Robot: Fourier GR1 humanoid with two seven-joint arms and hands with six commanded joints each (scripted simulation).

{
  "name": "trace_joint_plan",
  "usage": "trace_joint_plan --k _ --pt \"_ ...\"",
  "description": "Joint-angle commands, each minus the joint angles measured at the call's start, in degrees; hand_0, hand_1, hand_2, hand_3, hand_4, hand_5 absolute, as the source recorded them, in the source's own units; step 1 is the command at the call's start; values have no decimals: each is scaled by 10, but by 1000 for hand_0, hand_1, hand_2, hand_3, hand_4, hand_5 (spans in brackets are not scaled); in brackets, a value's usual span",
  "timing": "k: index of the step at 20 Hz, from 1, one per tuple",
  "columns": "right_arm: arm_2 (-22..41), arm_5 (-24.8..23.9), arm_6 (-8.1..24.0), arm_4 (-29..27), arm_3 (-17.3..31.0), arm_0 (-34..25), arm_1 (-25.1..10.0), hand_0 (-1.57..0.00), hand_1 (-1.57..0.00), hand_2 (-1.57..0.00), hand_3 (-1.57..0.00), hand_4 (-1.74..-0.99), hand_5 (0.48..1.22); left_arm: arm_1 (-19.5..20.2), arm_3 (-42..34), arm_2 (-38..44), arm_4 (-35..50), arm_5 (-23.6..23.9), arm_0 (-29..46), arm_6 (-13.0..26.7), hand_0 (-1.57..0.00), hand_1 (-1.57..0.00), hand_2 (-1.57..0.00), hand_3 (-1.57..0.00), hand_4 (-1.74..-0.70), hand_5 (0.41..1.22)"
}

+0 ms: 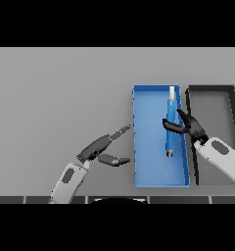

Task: Pick up the blue pipe and place it into the blue bin.

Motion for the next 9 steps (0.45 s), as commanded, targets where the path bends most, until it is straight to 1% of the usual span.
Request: trace_joint_plan --k 1,2,3,4,6,7,9 --pt "9 -2 0 0 3 -7 2 -16 -14 -14 -8 -1030 682 0 -3 -2 -1 0 2 -4 1 1 1 1 -888 429" --pt "18 -8 0 -1 3 -15 2 -13 -11 -11 -6 -1022 672 3 0 -2 -1 -3 2 -6 1 1 1 1 -887 431" --pt "18 -5 0 1 3 -19 1 -10 -9 -9 -5 -1020 666 2 3 -3 -4 -2 -1 -2 1 1 1 1 -886 431" --pt "17 -2 -2 -4 1 -16 0 -8 -7 -7 -4 -1022 665 8 1 3 -1 -2 1 -10 1 1 1 1 -886 431" --pt "19 1 0 -9 1 -18 -2 -6 -5 -5 -3 -1022 658 6 -5 1 0 -1 3 -10 1 1 1 1 -885 431" --pt "22 9 -1 -6 9 -20 0 -6 -5 -5 -3 -1022 655 4 -10 0 1 -1 3 -6 1 1 1 1 -885 431" --pt "26 8 0 -11 6 -23 1 -6 -5 -5 -3 -1022 643 5 -13 -3 1 -3 6 0 1 1 1 1 -885 431"
